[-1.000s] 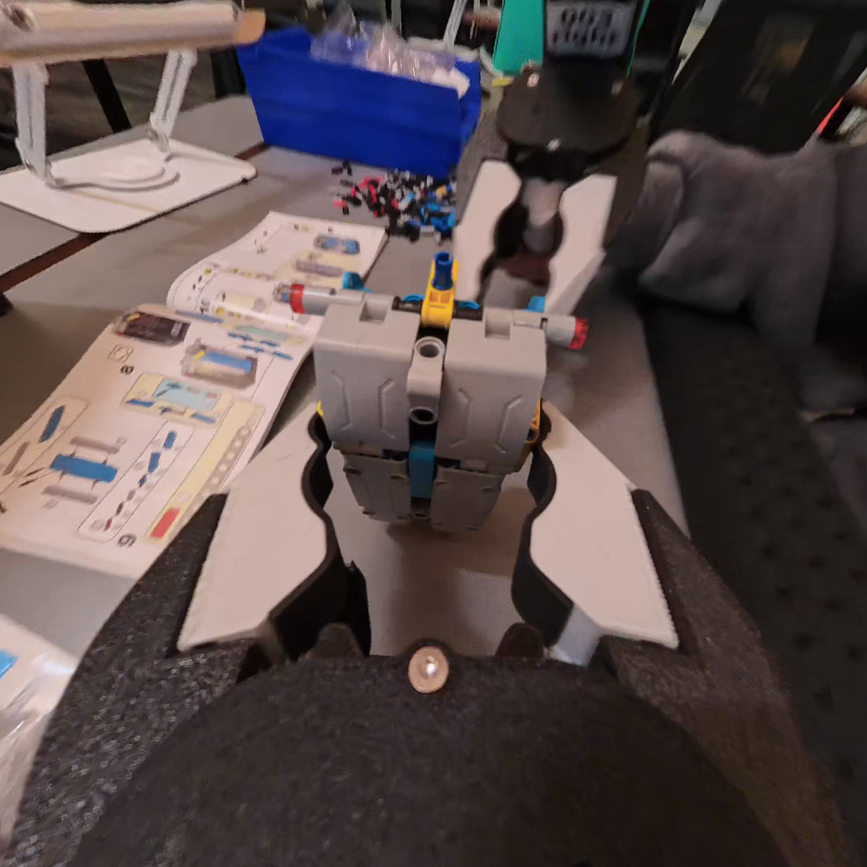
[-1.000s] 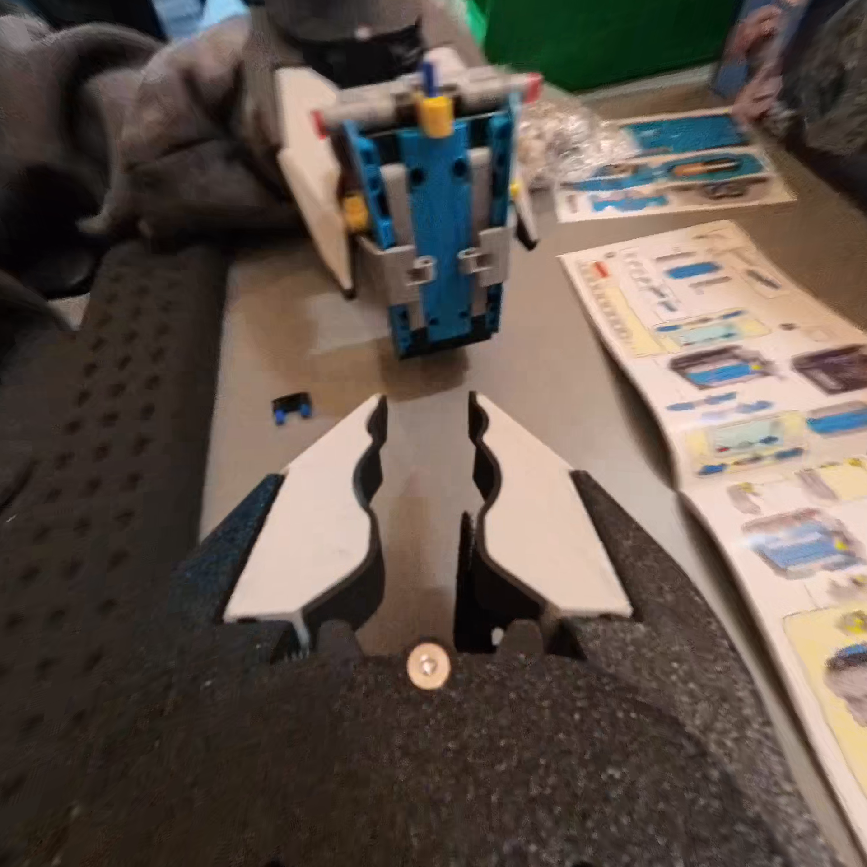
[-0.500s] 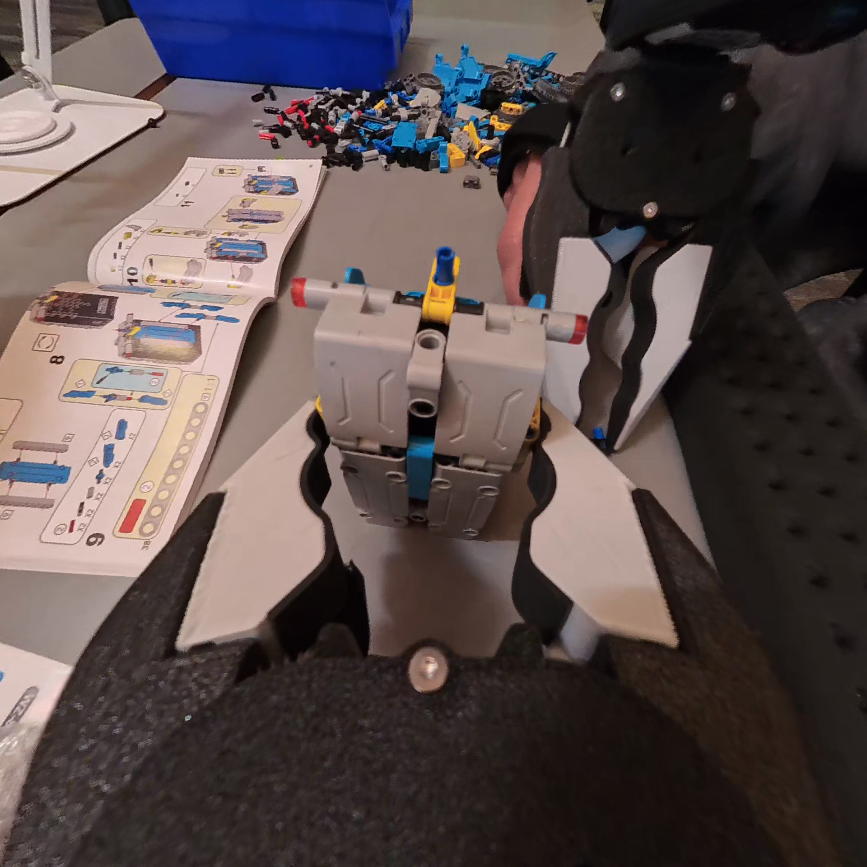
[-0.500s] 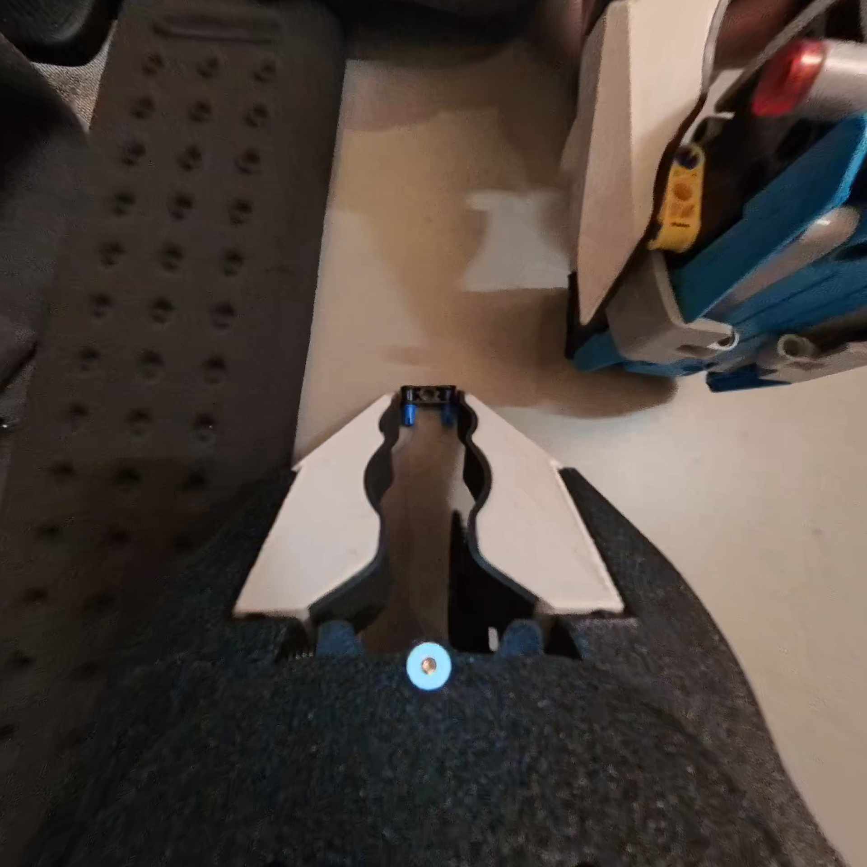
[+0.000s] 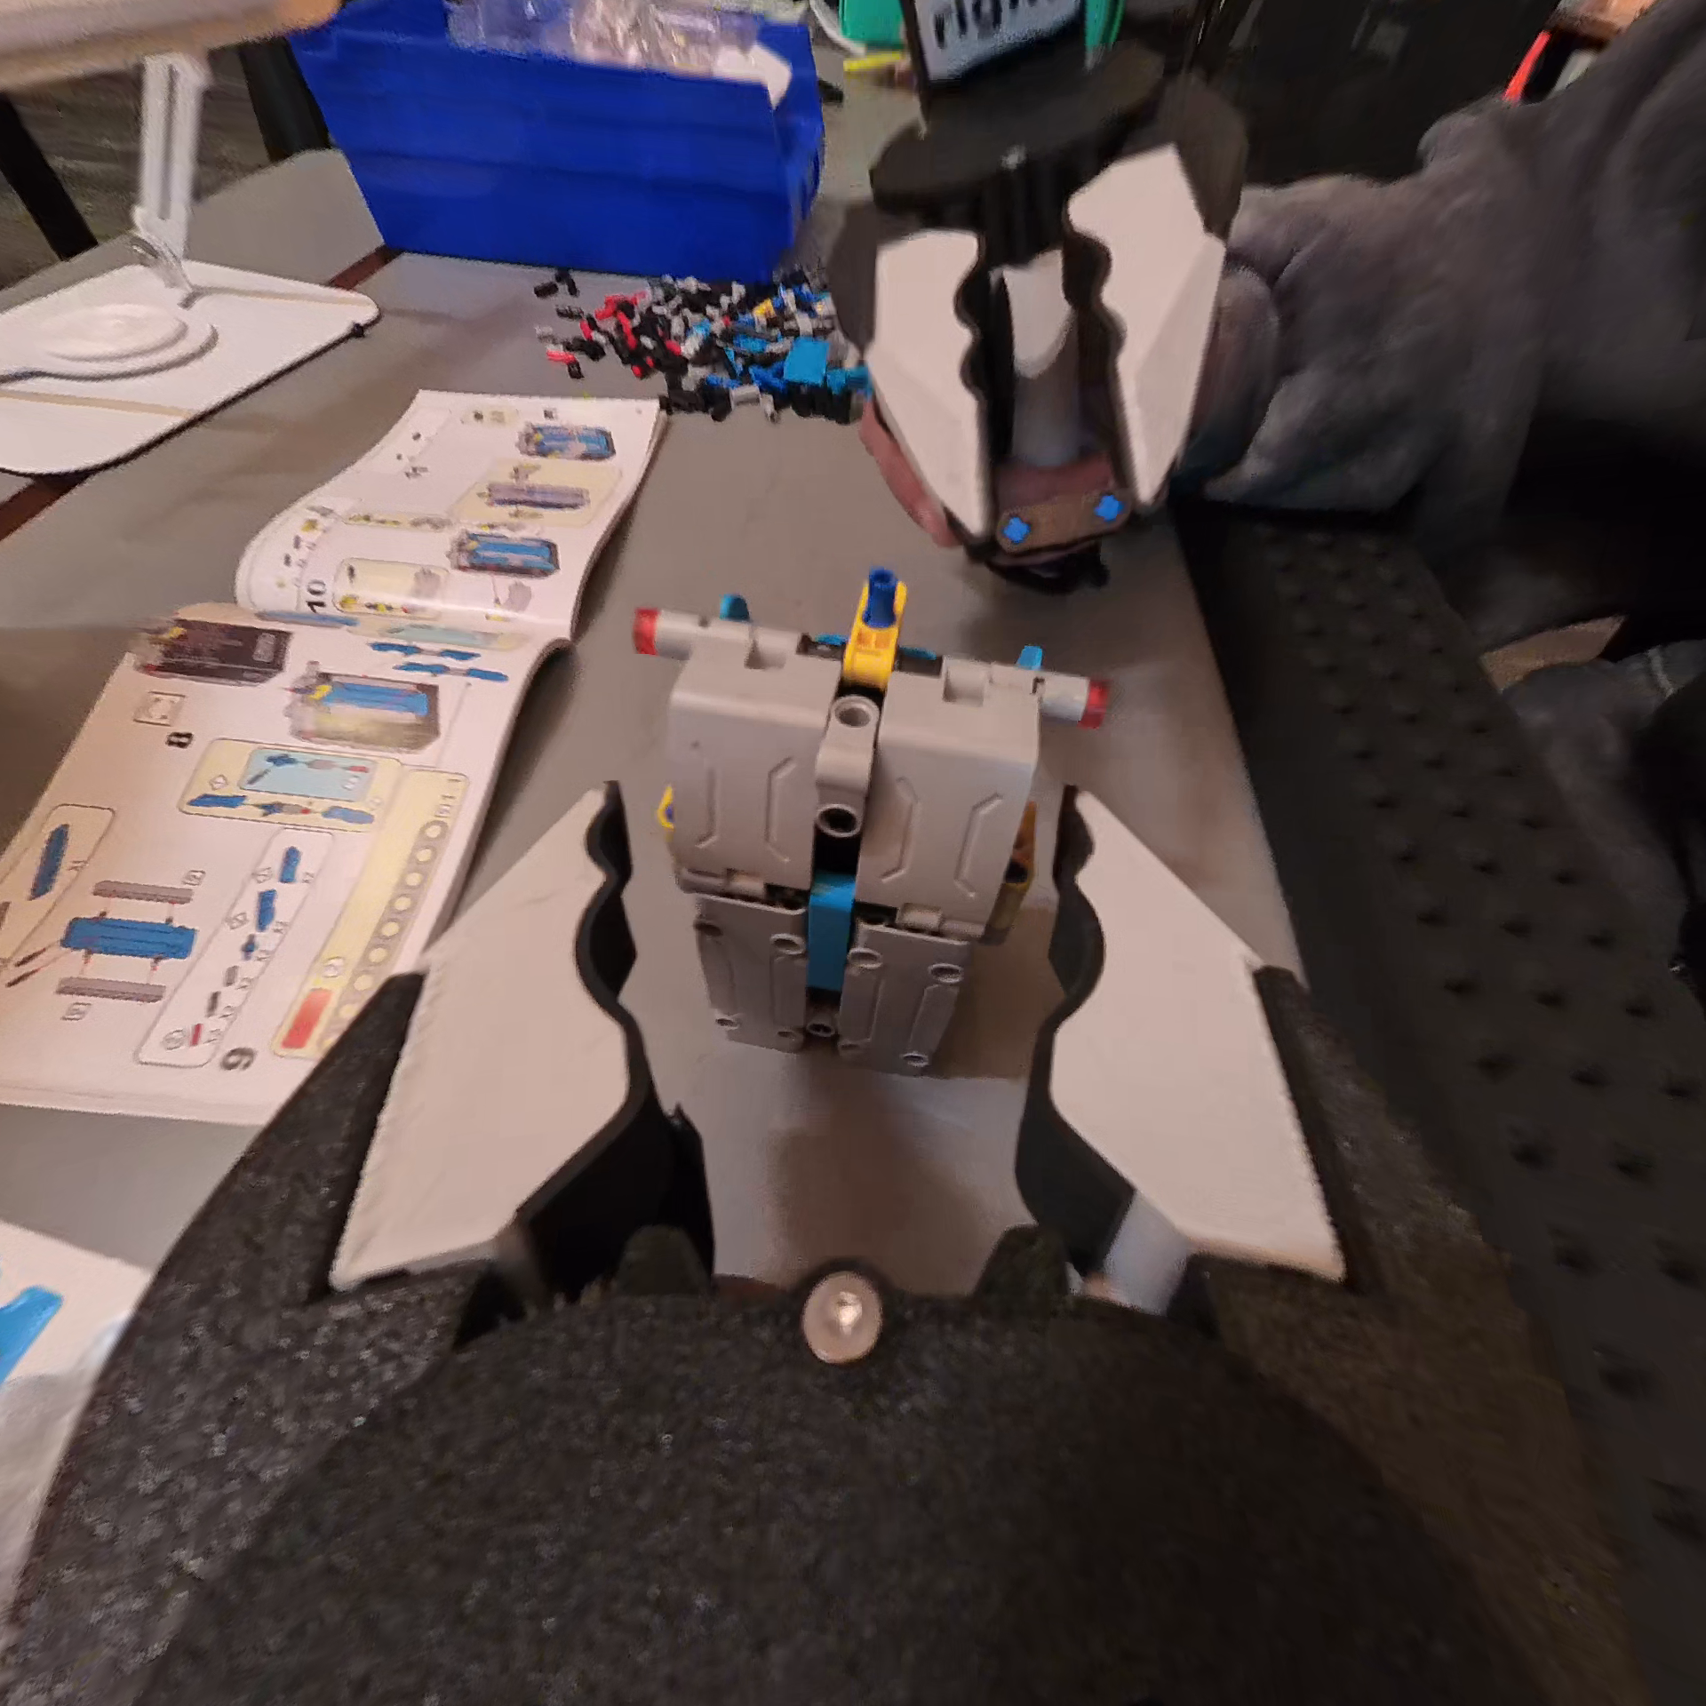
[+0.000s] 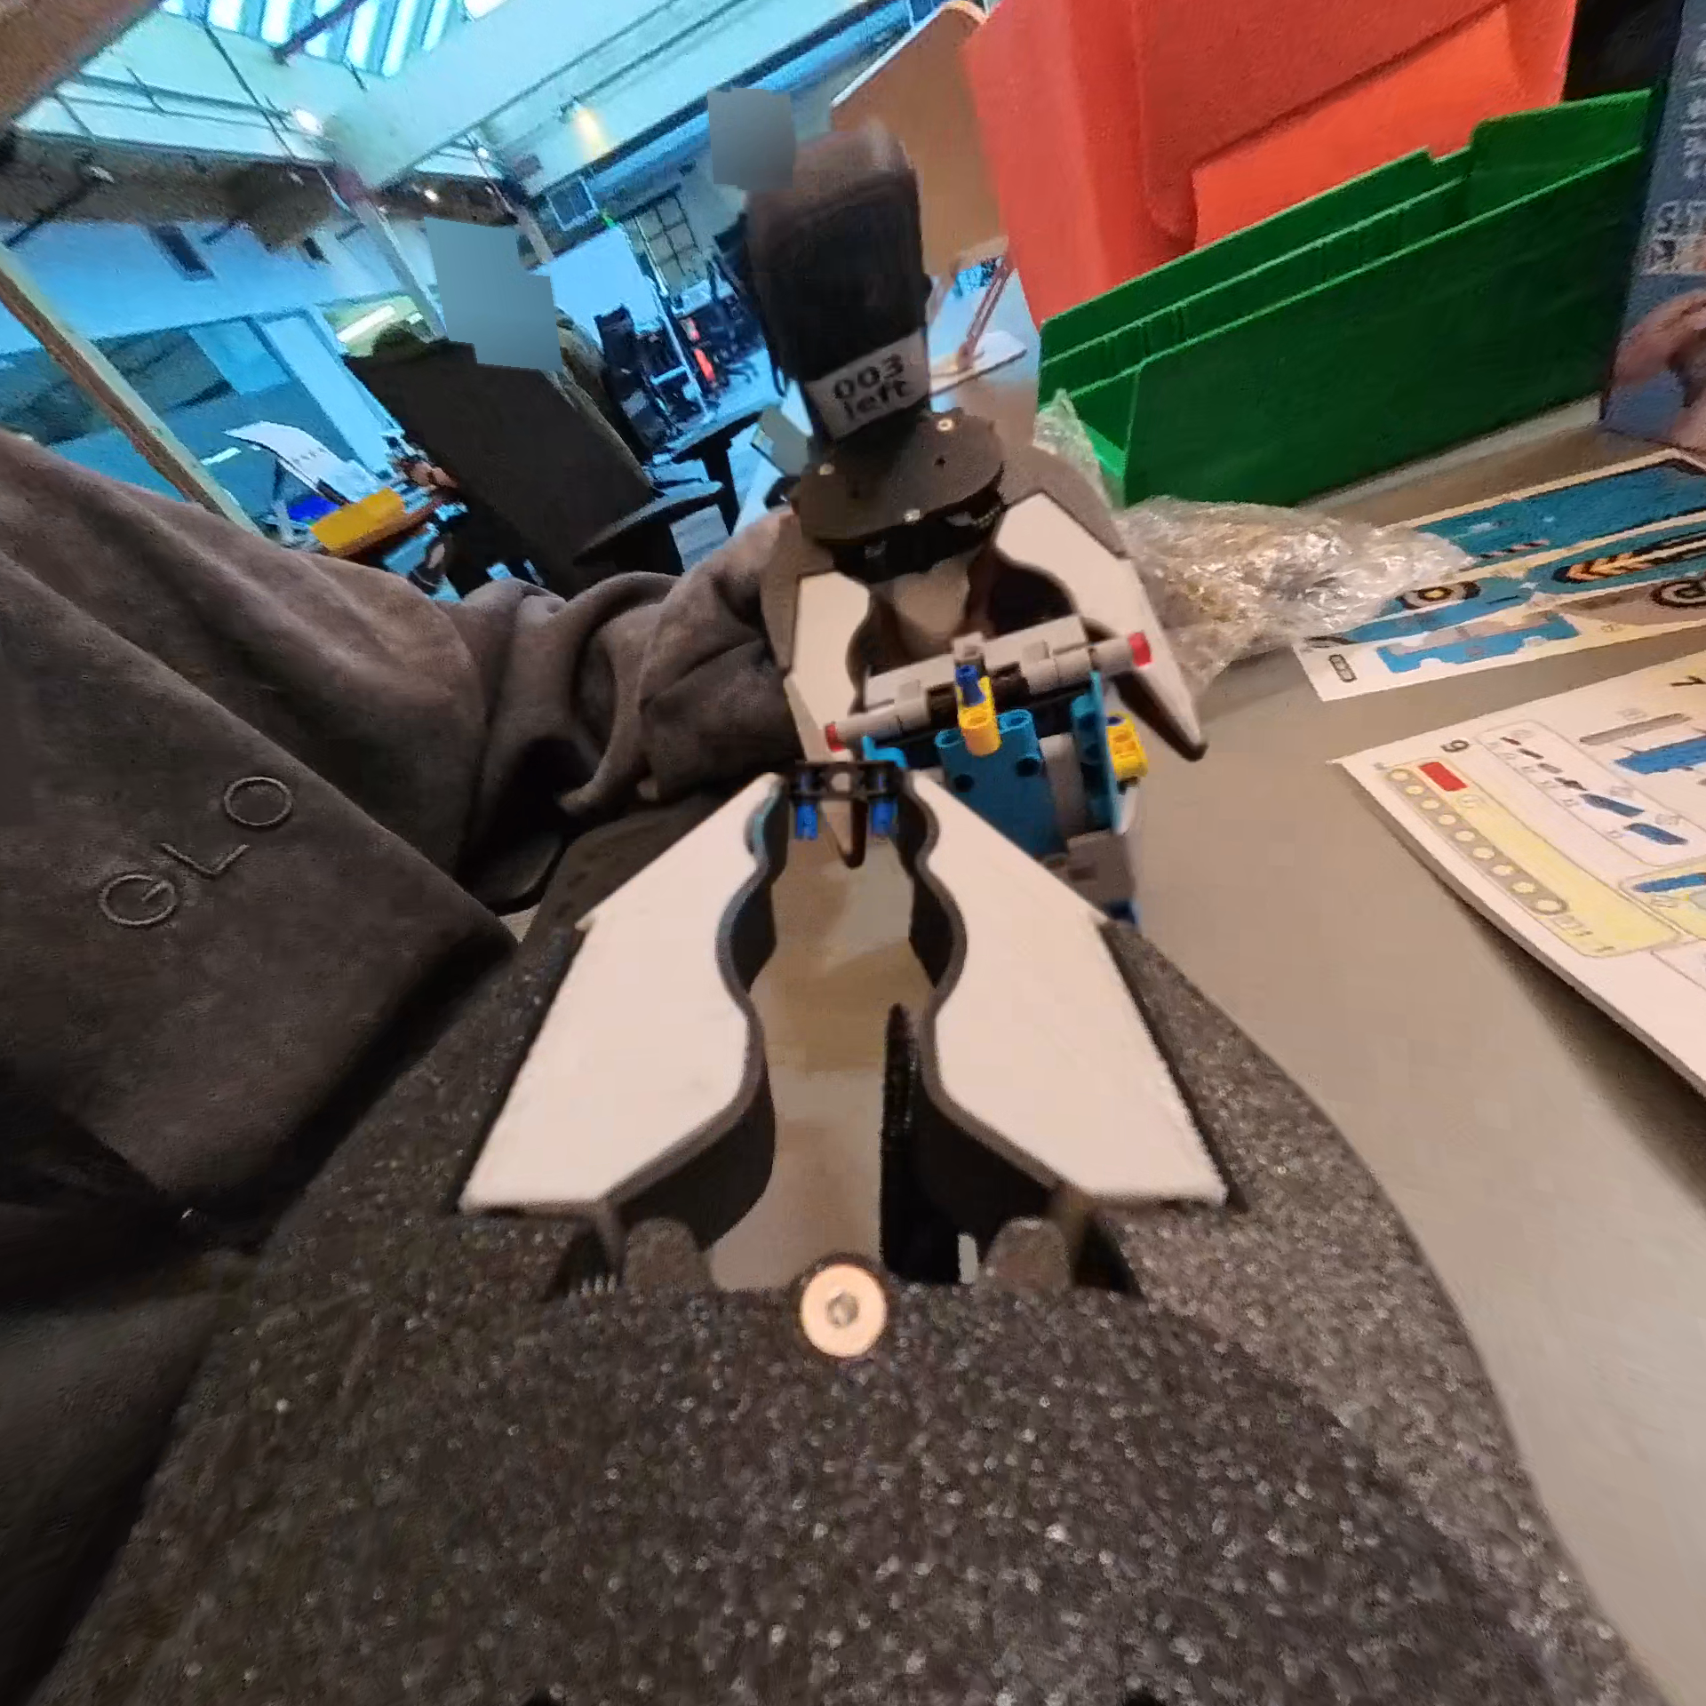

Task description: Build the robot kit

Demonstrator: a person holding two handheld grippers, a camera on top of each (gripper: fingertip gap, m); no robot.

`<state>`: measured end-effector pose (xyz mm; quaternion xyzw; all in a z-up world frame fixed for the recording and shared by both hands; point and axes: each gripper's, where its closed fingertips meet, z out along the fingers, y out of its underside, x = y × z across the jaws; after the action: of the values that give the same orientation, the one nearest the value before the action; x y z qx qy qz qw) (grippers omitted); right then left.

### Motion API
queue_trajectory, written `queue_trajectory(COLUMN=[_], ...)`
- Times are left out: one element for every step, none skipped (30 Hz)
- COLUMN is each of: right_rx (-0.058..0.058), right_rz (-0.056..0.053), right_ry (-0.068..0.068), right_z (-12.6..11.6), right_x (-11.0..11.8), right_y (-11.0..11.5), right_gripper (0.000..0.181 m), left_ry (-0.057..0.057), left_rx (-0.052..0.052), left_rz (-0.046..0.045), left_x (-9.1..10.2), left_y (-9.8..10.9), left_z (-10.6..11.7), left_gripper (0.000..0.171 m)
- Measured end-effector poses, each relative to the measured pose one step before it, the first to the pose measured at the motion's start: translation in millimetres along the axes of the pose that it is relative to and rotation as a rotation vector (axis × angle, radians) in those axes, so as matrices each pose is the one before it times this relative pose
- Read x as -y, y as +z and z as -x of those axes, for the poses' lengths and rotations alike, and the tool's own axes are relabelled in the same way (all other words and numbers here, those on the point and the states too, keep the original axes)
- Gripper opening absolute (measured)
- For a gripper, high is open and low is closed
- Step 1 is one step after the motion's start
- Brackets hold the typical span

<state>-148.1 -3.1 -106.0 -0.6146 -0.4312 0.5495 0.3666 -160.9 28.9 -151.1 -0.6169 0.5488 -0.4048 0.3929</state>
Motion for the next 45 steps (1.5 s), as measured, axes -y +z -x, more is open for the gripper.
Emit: queue_trajectory(right_rx=[0.0272,0.0103,0.0077,0.0222,0.0354,0.046,0.0511,0.0411,0.0269,0.0101,-0.0028,-0.0109,-0.0097,-0.0145,-0.0093,0.0034,0.0046,-0.0034,-0.0065,-0.0059,-0.0038,0.0033,0.0061,0.0047,0.0001,-0.0012,-0.0002,0.0048,0.0063,0.0053,0.0021,-0.0006,0.0014,0.0066,0.0057,0.0008,-0.0032,0.0039,0.0108,0.0101,0.0013,0.0005,0.0082,0.0146,0.017], right_rz=[-0.0164,-0.0193,-0.0179,-0.0288,-0.0361,-0.0449,-0.0561,-0.0616,-0.0492,-0.0299,-0.0217,-0.0138,0.0051,0.0047,0.0064,0.0077,0.0024,0.0027,0.0049,-0.0018,-0.0047,-0.0039,-0.0055,-0.0088,-0.0044,0.0015,0.0032,-0.0022,0.0077,0.0081,0.0124,0.0136,0.0195,0.0248,0.0266,0.0232,0.0153,0.0075,-0.0091,-0.0236,-0.0207,-0.0179,-0.0162,-0.0069,-0.0001], right_ry=[0.011,0.0035,0.0072,0.0228,0.0374,0.0578,0.0734,0.0694,0.0535,0.041,0.0299,0.0188,0.0118,0.0009,-0.0037,-0.0042,-0.0008,-0.0056,-0.0095,-0.0068,-0.0002,0.0057,0.0101,0.0078,0.0049,0.0021,0.0036,0.0032,0.0048,0.0021,-0.0036,-0.0117,-0.0198,-0.0258,-0.0295,-0.0287,-0.0217,-0.0093,0.0007,0.014,0.0249,0.0273,0.0227,0.0216,0.0265], right_z=[5.07,2.56,1.99,3.74,4.83,5.04,5.15,3.62,0.49,-1.17,-3.6,-3.47,-3.0,-2.7,-1.27,1.6,1.25,0.24,-0.54,-0.87,-0.79,-0.28,0.09,-0.2,-0.94,-1.02,-0.97,-0.34,0.19,0.55,0.0,0.61,0.83,2.15,2.17,1.56,0.65,1.3,1.86,1.03,-1.33,-2.14,-0.72,0.47,0.79], right_x=[3.24,3.81,4.32,5.19,6.45,7.43,8.81,8.33,5.87,2.38,0.53,-0.72,-2.21,-2.82,-2.3,-1.23,-0.92,-0.53,-0.11,-0.06,0.5,1.22,0.73,1.26,-0.04,-0.32,0.36,-0.81,0.06,-1.13,-1.19,-0.78,-1.51,-1.97,-1.98,-1.61,-0.85,-0.56,1.5,3.24,2.73,2.03,1.33,-0.58,-1.88], right_y=[-0.27,-1.22,-1.04,-0.79,-0.56,0.06,0.06,0.14,0.43,0.8,0.8,1.09,1.39,1.57,1.55,0.51,0.62,0.59,0.0,-0.56,-1.21,-0.7,-0.49,-0.56,-0.24,-0.48,-0.47,-0.57,0.14,-0.14,-0.27,-0.59,-1.09,-1.08,-0.47,-0.46,-0.59,-0.23,-0.53,-1.17,-1.41,-1.29,-0.67,0.56,1.66], right_gripper=[0.023,0.023,0.023,0.023,0.022,0.023,0.023,0.023,0.023,0.023,0.023,0.023,0.023,0.024,0.024,0.024,0.024,0.023,0.023,0.023,0.023,0.023,0.023,0.023,0.023,0.023,0.023,0.023,0.023,0.023,0.023,0.023,0.023,0.023,0.023,0.023,0.023,0.023,0.023,0.023,0.023,0.023,0.023,0.023,0.023], left_ry=[-0.0008,0.0043,0.0103,0.0152,0.0251,0.0485,0.0843,0.1066,0.0919,0.0654,0.0389,0.0267,0.0369,0.0438,0.0364,0.0249,0.0079,0.0068,0.015,0.0183,0.015,0.0079,0.0025,0.0005,0.0023,0.0108,0.0138,0.0086,0.0093,0.002,-0.0036,-0.0037,-0.0094,-0.0177,-0.0219,-0.022,-0.0173,-0.0116,-0.0046,0.0118,0.0265,0.0325,0.0313,0.0301,0.0283], left_rx=[0.0075,0.0153,0.0143,0.0211,0.0219,0.0172,0.0315,0.0587,0.0568,0.0336,0.0445,0.0565,0.034,0.0291,0.0435,-0.0026,0.0007,0.0205,-0.0005,0.0269,0.04,0.0082,-0.0008,0.0053,0.0017,-0.0119,-0.0113,0.0076,0.0032,-0.0109,-0.0133,-0.0112,-0.0156,-0.0222,-0.0246,-0.0205,-0.0143,-0.0059,0.0147,0.0193,0.0181,0.009,0.005,0.0046,0.026], left_rz=[-0.01853,-0.02705,-0.03242,-0.04544,-0.05534,-0.05652,-0.04131,-0.02102,-0.01314,-0.00681,-0.0045,-0.00094,0.00768,0.00645,0.00907,0.00741,0.01511,0.00547,-0.0037,-0.01201,-0.01,-0.00001,0.00075,-0.00184,0.00151,0.00124,0.00195,-0.00116,-0.0029,-0.0027,-0.00072,-0.0023,-0.00948,-0.01259,-0.01222,-0.00747,-0.00486,-0.00821,-0.00514,-0.00332,0.00038,-0.00162,0.00748,0.01789,0.01334], left_x=[5.83,7.52,9.42,12.68,15.33,16.03,13.12,8.82,6.35,4.32,3.12,1.51,-0.59,-1.29,-2.64,-3.24,-4.07,-1.9,0.51,2.25,2.11,0.53,-0.07,-0.25,-0.69,-0.84,-0.81,-0.23,0.02,0.0,0.09,0.47,1.66,2.21,2.02,1.14,0.61,1.09,0.46,0.02,-0.42,0.52,-0.47,-2.26,-1.82], left_y=[-6.81,-8.07,-8.87,-9.51,-8.83,-6.25,-1.53,3.13,6.18,7.5,7.64,6.84,5.68,3.87,2.12,1.67,1.31,0.6,-0.38,-1.59,-1.73,-0.72,-0.61,-0.54,-0.22,-0.16,-0.11,-0.18,-0.43,-0.46,-0.51,-0.47,-0.82,-1.08,-0.89,-0.43,-0.19,-0.35,-0.48,-0.69,-0.66,-0.36,0.86,1.85,1.6], left_z=[1.55,2.41,1.55,1.69,-0.01,-4.39,-6.62,-5.6,-7.27,-10.08,-6.88,-3.14,-4.37,-3.22,0.79,-4.54,-3.06,0.73,-1.66,2.76,5.8,1.99,0.77,1.21,0.36,-1.98,-2.32,0.33,0.6,-0.84,-0.96,-1.14,-1.61,-2.09,-2.07,-1.64,-1.08,-0.43,2.01,2.27,1.38,-0.72,-2.05,-2.51,0.72], left_gripper=[0.093,0.093,0.092,0.089,0.082,0.072,0.059,0.053,0.051,0.051,0.054,0.058,0.068,0.068,0.063,0.061,0.057,0.05,0.047,0.035,0.022,0.023,0.023,0.023,0.022,0.016,0.009,0.004,0.002,0.001,0.001,0.0,0.0,0.0,0.0,0.0,0.0,0.0,0.0,0.0,0.0,0.014,0.027,0.029,0.029])
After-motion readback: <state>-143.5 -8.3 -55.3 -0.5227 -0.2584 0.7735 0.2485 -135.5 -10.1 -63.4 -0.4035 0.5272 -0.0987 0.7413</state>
